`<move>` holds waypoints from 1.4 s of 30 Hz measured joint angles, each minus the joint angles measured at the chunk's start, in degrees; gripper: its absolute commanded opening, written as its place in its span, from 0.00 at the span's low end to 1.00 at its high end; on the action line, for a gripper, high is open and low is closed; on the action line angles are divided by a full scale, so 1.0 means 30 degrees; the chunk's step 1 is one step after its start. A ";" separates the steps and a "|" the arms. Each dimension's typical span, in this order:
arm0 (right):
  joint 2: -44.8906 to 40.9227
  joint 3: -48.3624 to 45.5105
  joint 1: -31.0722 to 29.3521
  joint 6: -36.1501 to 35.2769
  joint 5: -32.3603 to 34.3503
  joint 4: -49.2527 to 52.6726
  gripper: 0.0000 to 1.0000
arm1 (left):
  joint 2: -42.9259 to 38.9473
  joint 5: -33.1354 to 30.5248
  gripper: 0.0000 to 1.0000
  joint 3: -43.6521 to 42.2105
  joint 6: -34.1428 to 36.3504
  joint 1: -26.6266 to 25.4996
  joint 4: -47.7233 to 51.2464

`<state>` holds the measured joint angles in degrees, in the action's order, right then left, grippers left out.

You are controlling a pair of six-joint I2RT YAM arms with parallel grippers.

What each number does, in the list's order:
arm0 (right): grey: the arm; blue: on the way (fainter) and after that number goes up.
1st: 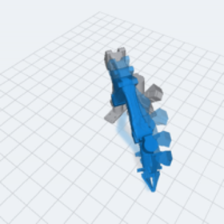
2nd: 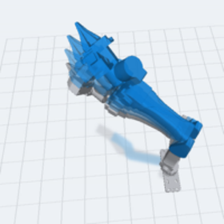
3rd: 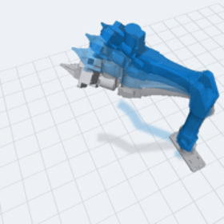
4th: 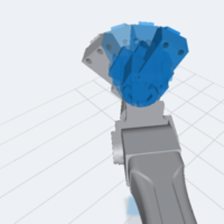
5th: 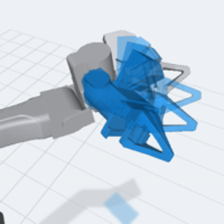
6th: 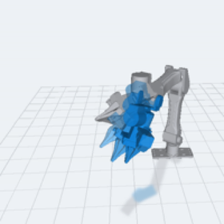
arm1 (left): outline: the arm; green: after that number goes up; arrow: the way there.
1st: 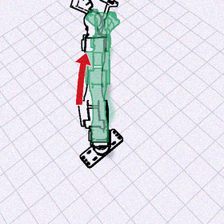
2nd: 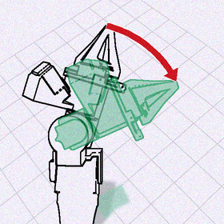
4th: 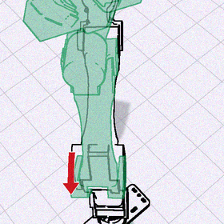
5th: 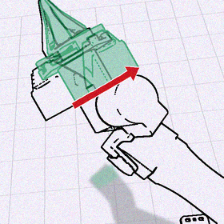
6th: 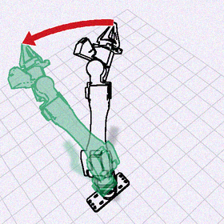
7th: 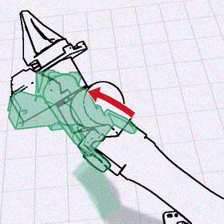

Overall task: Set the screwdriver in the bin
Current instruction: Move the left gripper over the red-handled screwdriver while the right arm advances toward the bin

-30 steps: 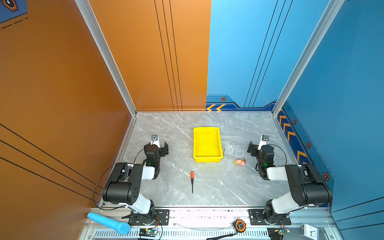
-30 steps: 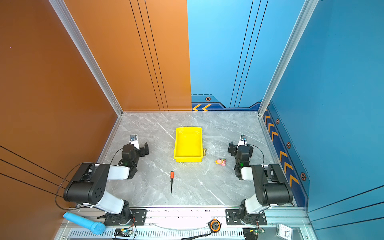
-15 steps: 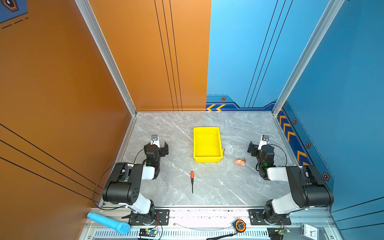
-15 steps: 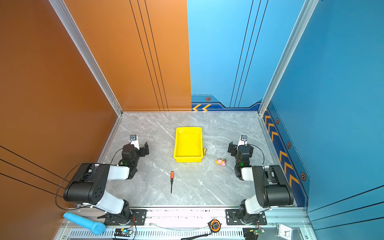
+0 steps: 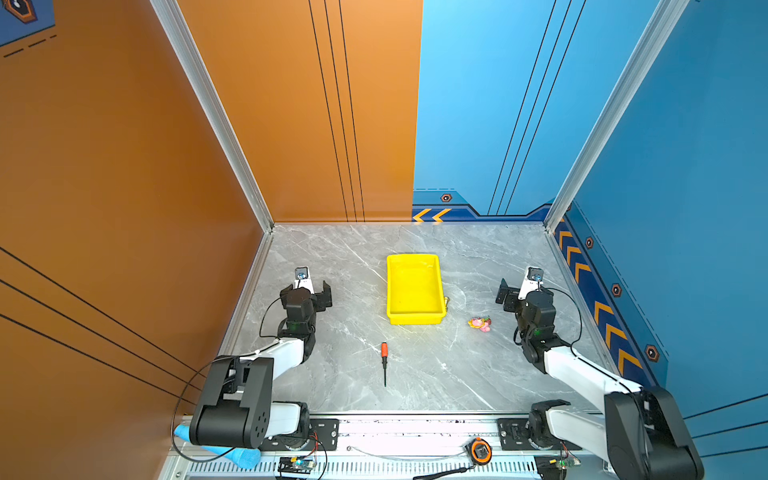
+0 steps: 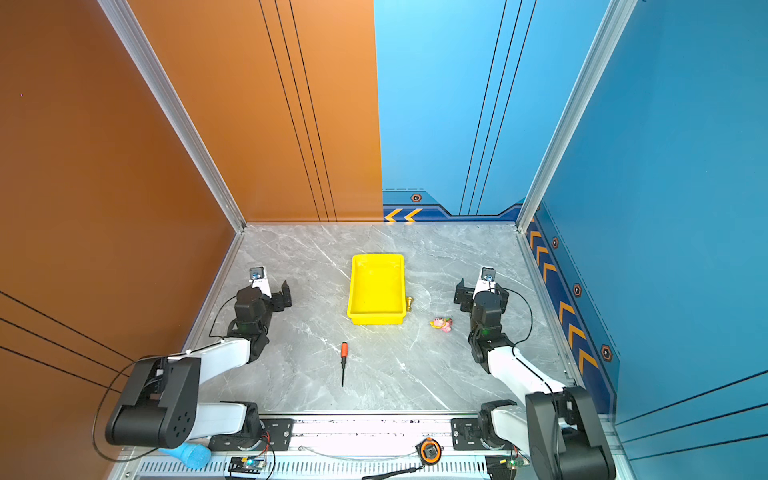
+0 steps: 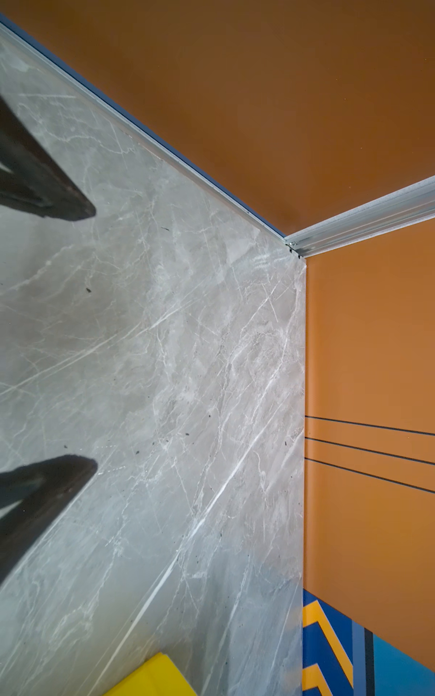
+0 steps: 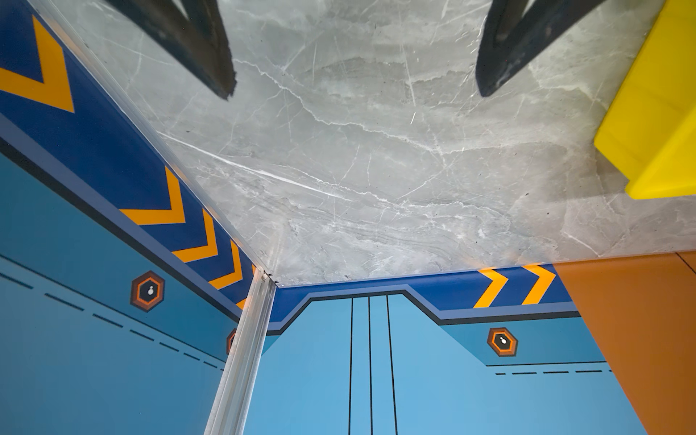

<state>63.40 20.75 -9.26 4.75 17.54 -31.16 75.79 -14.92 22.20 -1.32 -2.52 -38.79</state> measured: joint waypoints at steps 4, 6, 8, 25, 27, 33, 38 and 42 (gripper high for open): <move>-0.2055 0.0146 -0.0933 0.0109 0.0488 0.2732 1.00 | -0.0357 -0.0364 0.98 0.1195 -0.0656 0.0000 0.3249; -0.3344 0.0291 -0.1545 0.0342 0.0772 0.4415 1.00 | -0.0612 -0.0372 0.98 0.2310 -0.1311 0.0000 0.5588; -0.4641 0.0481 -0.2040 0.0736 0.1020 0.5952 1.00 | -0.0860 -0.0277 0.98 0.3592 -0.1902 0.0000 0.7810; -0.5945 0.5231 -0.5217 0.5748 0.2222 1.6334 1.00 | -0.2798 0.4153 0.98 0.8007 -0.6120 -0.1100 2.0480; -0.5020 0.5741 -0.5537 0.5967 0.1909 1.6925 1.00 | -0.3089 0.4299 0.98 0.8131 -0.6557 -0.1719 2.1646; -0.3883 0.6105 -0.6710 0.6229 0.0619 1.7646 1.00 | -0.3876 0.3963 0.98 0.8327 -0.8400 -0.5435 2.3941; -0.3555 0.6331 -0.7424 0.6207 -0.0925 1.7748 1.00 | -0.3934 0.2958 0.98 0.8291 -1.0732 -0.8546 2.4684; -0.3789 0.6317 -0.8429 0.5778 -0.1902 1.7748 1.00 | -0.3439 0.1923 0.98 0.8269 -1.2575 -1.0914 2.4939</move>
<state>52.03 39.70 -34.54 22.09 11.84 22.09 65.47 -9.15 47.00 -39.05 -35.27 36.03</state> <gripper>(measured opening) 0.999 0.978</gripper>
